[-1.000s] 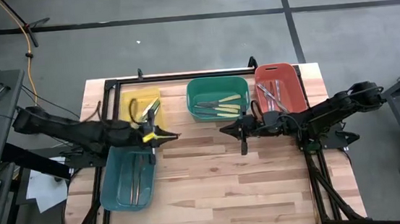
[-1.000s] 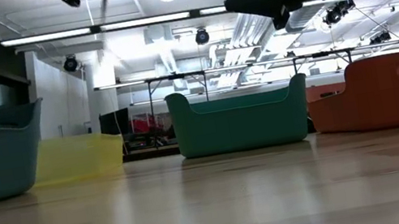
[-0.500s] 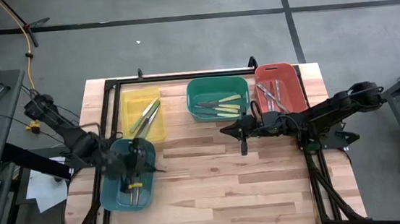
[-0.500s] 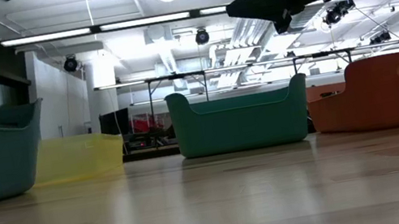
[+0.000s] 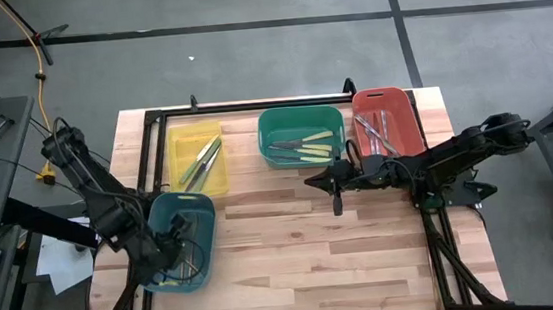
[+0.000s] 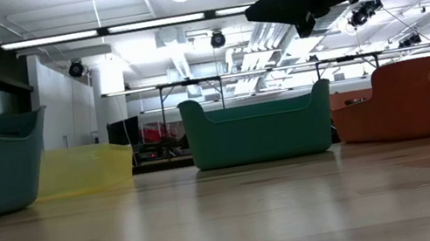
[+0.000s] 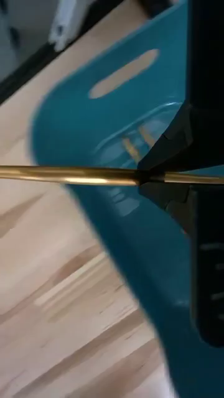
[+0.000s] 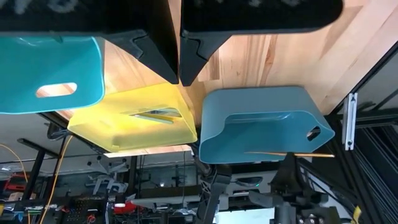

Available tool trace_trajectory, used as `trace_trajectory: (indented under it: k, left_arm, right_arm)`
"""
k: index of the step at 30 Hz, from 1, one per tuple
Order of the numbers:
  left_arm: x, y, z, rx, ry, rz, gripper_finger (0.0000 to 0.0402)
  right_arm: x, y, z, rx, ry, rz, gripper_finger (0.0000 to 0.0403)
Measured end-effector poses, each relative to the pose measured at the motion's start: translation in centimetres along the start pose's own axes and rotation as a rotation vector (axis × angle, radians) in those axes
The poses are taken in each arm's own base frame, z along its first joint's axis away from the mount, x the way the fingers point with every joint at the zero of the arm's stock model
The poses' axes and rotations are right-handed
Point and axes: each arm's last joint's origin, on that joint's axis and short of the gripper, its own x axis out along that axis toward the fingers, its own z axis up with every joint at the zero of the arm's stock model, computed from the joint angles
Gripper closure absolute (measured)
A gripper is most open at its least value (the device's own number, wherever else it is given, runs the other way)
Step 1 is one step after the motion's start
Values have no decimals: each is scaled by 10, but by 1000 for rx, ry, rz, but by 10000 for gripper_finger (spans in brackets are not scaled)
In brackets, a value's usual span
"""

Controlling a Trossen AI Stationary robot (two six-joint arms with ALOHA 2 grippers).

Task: Sort silverware by color (type)
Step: Put the gold knife into the blue bin

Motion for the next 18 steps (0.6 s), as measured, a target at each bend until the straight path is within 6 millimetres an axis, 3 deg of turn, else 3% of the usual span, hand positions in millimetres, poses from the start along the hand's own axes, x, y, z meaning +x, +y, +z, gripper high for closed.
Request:
trace_trajectory:
  k: [18]
  left_arm:
    - [2, 2, -5, 71, 68, 31, 401]
  right_arm:
    - [0, 0, 0, -3, 2, -1, 403]
